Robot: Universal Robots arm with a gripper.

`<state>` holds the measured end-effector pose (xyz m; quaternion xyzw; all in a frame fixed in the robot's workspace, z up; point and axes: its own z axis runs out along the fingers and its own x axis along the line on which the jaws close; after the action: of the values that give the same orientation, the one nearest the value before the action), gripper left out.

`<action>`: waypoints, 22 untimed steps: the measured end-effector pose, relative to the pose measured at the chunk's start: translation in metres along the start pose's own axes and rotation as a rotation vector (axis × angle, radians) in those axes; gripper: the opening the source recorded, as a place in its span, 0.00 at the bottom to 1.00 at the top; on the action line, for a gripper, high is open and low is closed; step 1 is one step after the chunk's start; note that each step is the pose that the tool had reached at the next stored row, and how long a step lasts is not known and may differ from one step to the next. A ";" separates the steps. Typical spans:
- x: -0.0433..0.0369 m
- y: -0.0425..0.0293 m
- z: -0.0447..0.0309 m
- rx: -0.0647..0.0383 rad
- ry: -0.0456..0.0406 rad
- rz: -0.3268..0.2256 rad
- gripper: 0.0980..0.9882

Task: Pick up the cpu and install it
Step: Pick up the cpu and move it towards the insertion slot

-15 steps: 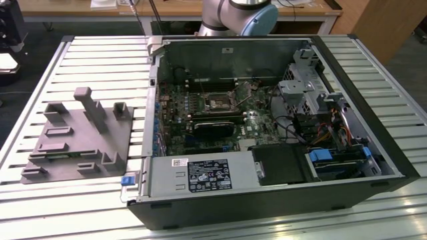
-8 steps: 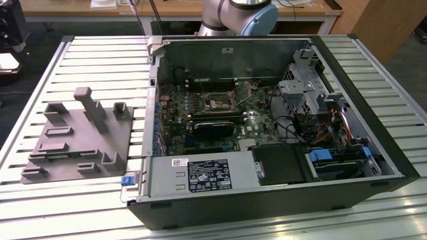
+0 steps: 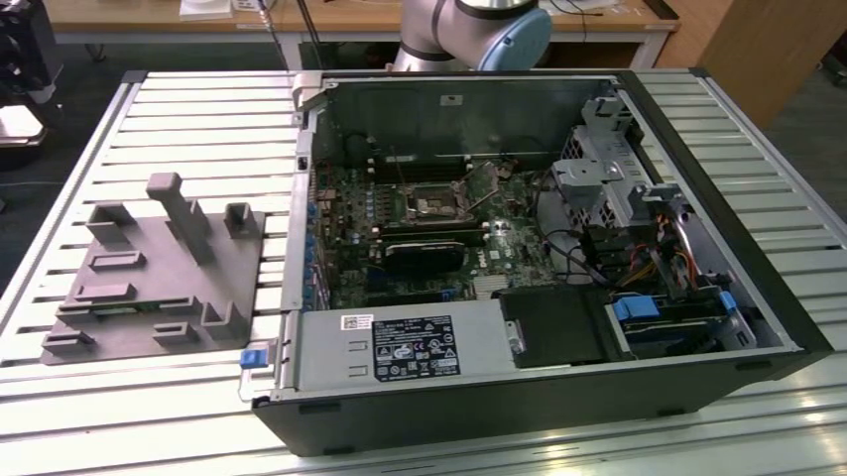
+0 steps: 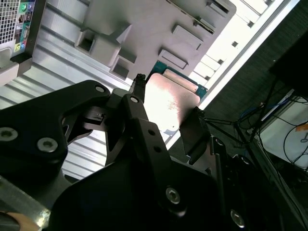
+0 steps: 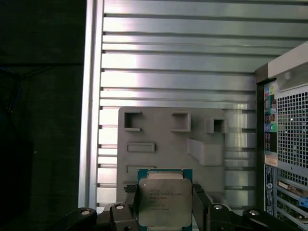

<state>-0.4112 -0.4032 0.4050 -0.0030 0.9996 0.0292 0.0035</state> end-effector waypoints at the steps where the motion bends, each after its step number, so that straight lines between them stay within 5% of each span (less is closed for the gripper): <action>1: -0.0005 0.0000 0.0000 0.000 0.0000 0.000 0.49; 22: -0.0090 -0.0001 0.0000 0.000 0.0001 0.000 0.49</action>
<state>-0.4022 -0.4032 0.4050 -0.0031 0.9996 0.0292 0.0034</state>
